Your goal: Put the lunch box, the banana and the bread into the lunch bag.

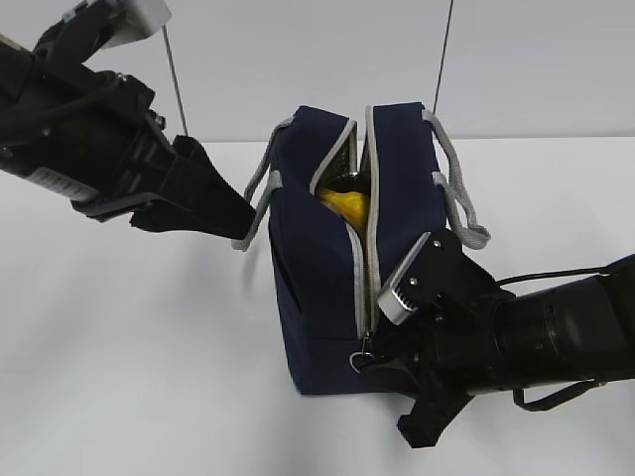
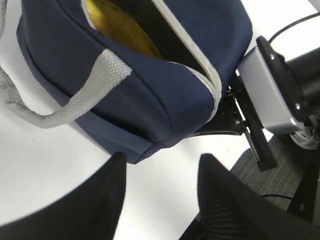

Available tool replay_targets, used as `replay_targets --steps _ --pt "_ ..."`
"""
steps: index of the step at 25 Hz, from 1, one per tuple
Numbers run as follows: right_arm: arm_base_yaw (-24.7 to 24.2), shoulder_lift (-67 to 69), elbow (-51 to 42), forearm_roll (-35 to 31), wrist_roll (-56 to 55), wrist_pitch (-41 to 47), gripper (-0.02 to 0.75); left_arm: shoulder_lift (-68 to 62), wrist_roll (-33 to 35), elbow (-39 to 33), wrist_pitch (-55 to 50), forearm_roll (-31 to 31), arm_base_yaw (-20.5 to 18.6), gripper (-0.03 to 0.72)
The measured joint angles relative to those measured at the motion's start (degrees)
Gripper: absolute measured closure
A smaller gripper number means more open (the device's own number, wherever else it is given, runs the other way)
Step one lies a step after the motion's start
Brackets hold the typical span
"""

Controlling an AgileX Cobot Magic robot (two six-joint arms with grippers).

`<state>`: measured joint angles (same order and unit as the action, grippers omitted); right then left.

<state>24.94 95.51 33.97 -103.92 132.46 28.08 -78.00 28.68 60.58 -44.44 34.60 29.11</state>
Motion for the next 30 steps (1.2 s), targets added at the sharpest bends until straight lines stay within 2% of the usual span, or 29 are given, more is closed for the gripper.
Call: replay_targets --steps 6,15,30 --pt "0.0 0.0 0.0 2.0 -4.5 0.2 0.754 0.0 0.0 0.0 -0.1 0.0 0.0 0.349" --pt "0.0 -6.2 0.0 17.9 -24.6 0.5 0.754 0.0 0.0 0.0 0.0 0.0 0.0 0.349" --pt "0.0 -12.5 0.0 39.5 -48.1 1.4 0.754 0.0 0.0 0.0 -0.2 -0.3 0.0 0.351"
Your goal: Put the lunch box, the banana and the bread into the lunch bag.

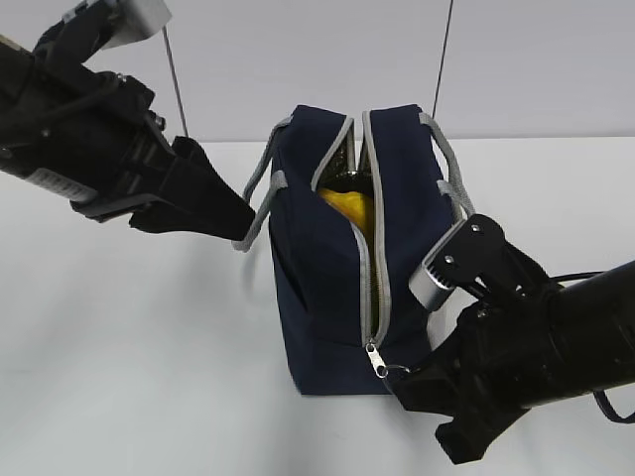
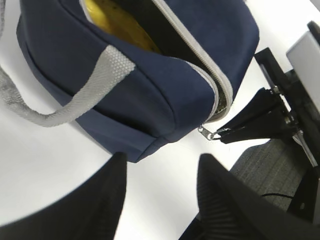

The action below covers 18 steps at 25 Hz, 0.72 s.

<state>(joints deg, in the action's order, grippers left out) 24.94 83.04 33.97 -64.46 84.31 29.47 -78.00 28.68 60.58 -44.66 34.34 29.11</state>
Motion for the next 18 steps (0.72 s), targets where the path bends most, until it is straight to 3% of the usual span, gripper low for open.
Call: replay_targets --steps 18 --pt "0.0 -5.1 7.9 6.1 -5.3 4.0 0.754 3.9 0.0 0.0 1.0 -0.9 0.0 0.356"
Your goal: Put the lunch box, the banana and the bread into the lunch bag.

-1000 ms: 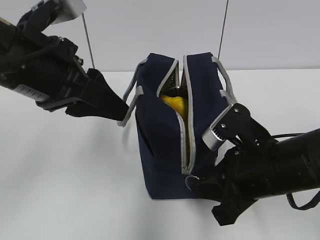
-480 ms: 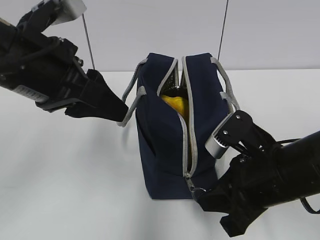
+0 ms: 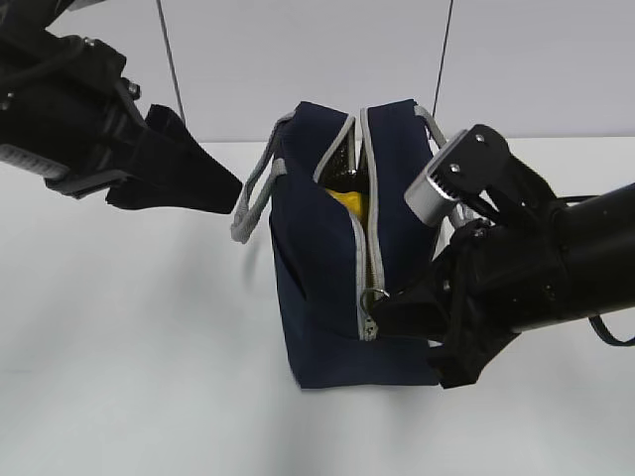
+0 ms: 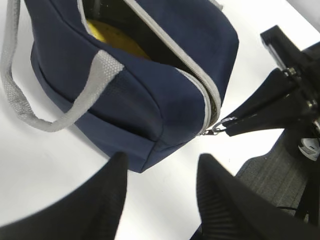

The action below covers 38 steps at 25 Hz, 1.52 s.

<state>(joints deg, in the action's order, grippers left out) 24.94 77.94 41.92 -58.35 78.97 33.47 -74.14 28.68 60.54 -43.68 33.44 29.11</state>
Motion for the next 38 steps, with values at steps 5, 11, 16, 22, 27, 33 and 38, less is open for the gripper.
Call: replay_targets --steps 5,11,16,22,27,33,38 --pt "0.0 -0.6 2.8 2.4 -1.4 0.0 0.754 0.1 0.0 0.0 -0.3 -0.2 0.0 0.356" --pt "0.0 -0.8 5.2 4.2 -1.6 -0.1 0.754 0.1 0.0 0.0 -0.7 -0.7 0.0 0.356" --pt "0.0 -0.8 7.5 4.7 -1.8 -0.5 0.754 0.1 0.2 0.0 -0.7 -1.0 0.0 0.356" --pt "0.0 -0.8 9.8 5.3 -1.9 -0.6 0.754 0.1 0.5 0.0 -0.6 -1.2 0.0 0.356" --pt "0.0 -0.8 10.5 5.4 -1.9 -1.8 0.754 0.1 0.6 0.0 -0.6 -1.2 0.0 0.356" --pt "0.0 -0.8 10.6 5.4 -1.9 -5.1 0.754 0.1 0.6 0.0 -0.6 -1.2 0.0 0.356" --pt "0.0 -0.8 11.2 5.1 -2.0 -6.1 0.754 0.1 0.6 -1.2 -0.3 -1.2 0.0 0.356"
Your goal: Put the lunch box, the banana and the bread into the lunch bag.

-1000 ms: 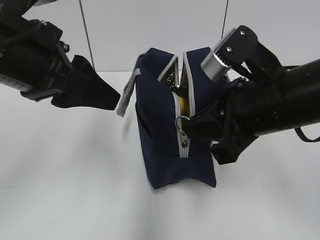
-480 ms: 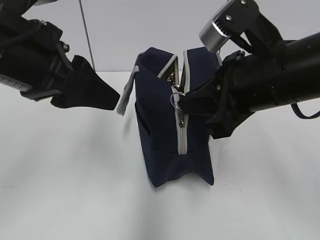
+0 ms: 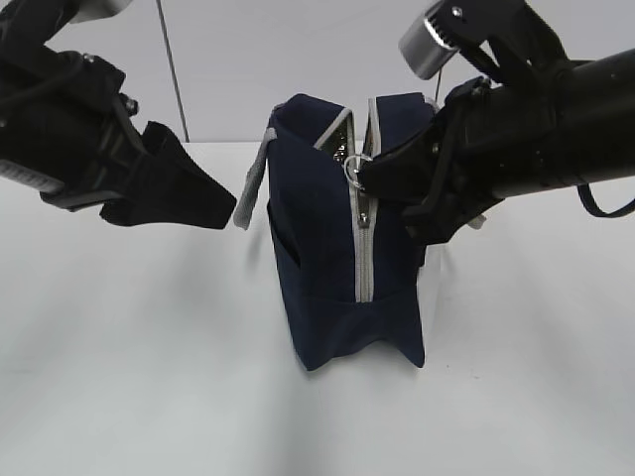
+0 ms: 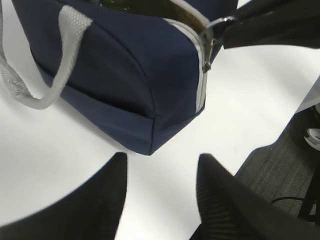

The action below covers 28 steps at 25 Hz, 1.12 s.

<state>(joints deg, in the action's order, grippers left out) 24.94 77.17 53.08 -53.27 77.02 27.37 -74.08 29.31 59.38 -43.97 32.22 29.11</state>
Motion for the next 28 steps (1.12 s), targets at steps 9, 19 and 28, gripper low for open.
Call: replay_targets --steps 9,19,28 --pt "0.0 0.0 3.8 0.0 0.0 -0.7 0.754 0.0 1.1 -2.4 0.4 1.5 0.0 0.356" --pt "0.0 0.0 4.9 -2.3 0.0 -4.2 0.754 0.0 10.7 -2.4 1.7 11.8 0.0 0.356" --pt "0.0 0.5 4.9 -2.5 0.0 -3.0 0.754 -4.8 30.5 -6.2 4.2 29.3 0.0 0.284"
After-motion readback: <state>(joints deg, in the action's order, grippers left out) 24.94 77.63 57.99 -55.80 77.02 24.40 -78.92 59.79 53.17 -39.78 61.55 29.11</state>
